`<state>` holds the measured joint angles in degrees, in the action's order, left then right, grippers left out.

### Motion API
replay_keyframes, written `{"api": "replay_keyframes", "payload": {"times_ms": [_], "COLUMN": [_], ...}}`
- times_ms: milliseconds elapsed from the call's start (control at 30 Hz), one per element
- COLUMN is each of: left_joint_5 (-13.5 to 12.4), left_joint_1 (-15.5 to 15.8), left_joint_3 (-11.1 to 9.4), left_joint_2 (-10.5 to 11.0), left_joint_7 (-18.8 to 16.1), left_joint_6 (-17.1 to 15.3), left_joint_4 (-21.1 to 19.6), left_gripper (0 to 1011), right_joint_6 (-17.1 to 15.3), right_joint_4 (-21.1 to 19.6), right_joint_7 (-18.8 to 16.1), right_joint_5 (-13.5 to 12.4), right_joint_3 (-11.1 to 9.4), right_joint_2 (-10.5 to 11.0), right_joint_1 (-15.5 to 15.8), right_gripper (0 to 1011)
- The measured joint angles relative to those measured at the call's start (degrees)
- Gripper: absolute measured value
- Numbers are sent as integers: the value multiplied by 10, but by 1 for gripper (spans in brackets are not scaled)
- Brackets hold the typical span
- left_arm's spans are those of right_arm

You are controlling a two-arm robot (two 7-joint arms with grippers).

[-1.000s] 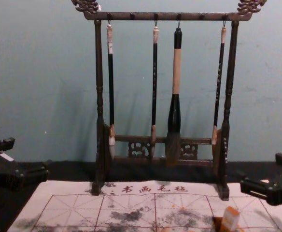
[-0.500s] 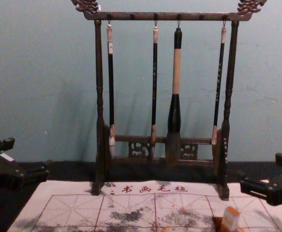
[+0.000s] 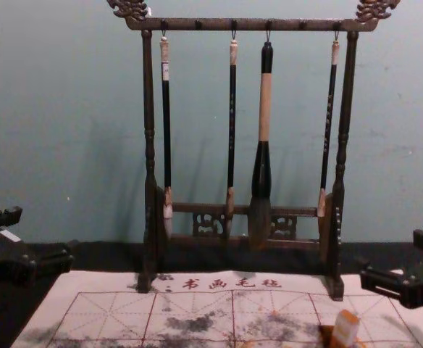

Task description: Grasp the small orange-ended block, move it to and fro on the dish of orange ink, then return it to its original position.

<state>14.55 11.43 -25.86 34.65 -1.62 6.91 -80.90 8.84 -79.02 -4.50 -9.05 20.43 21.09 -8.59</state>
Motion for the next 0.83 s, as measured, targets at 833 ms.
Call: {"api": "replay_keyframes", "payload": {"times_ms": [833], "left_joint_5": [0], "left_joint_1": [0], "left_joint_3": [0], "left_joint_2": [0], "left_joint_7": [0], "left_joint_6": [0], "left_joint_4": [0], "left_gripper": [1001], "right_joint_6": [0], "right_joint_4": [0], "right_joint_7": [0], "right_joint_5": [0], "right_joint_3": [0], "right_joint_2": [0], "right_joint_1": [0], "right_gripper": [1002]}}
